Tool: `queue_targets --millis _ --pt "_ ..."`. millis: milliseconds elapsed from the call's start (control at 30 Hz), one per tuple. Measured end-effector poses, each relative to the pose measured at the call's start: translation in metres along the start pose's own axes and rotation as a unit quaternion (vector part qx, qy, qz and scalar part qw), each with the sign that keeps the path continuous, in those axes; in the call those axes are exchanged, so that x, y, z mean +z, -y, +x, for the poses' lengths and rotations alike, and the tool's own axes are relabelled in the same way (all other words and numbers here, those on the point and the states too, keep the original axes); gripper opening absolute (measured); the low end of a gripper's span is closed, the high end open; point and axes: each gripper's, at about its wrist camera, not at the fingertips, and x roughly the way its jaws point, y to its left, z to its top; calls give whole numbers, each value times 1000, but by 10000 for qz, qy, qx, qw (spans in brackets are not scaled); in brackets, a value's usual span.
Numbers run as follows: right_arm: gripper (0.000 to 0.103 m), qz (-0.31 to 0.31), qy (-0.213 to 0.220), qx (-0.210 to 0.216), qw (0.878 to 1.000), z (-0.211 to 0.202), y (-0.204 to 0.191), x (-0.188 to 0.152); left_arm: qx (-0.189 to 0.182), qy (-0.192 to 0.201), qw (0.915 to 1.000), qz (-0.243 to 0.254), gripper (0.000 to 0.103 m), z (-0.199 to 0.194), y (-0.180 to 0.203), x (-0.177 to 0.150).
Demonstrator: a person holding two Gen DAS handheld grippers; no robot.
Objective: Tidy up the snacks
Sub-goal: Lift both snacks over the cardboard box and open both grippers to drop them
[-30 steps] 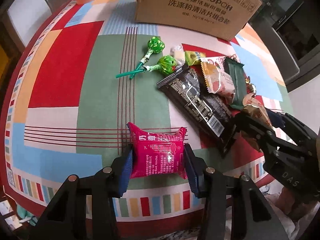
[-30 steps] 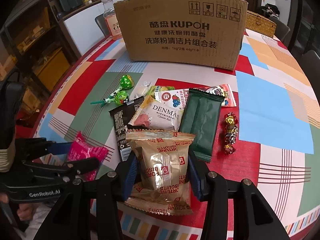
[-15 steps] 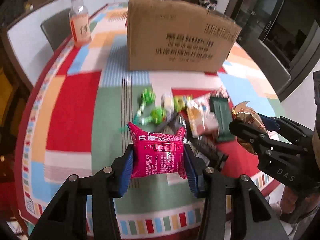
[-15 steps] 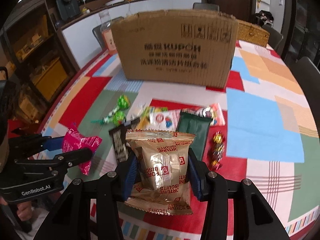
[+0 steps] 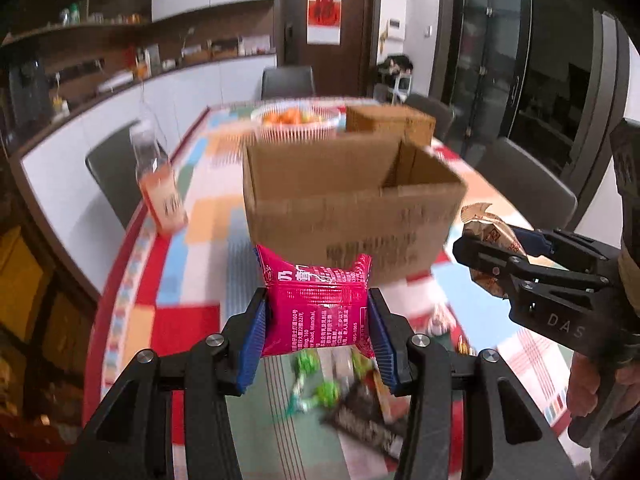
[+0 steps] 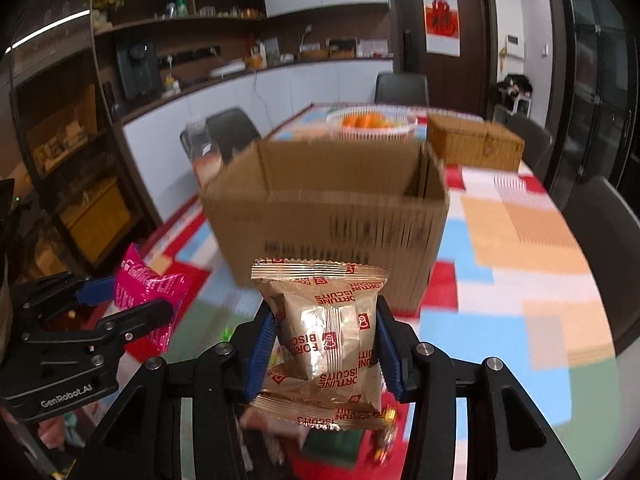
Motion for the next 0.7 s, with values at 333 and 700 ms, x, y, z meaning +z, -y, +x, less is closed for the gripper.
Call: queue_targets --millis 333,700 --pt "47 77 519 24 9986 11 12 60 74 497 9987 35 47 17 -8 63" --pt "47 191 443 68 9988 52 27 103 58 395 9992 -21 48 64 -18 110"
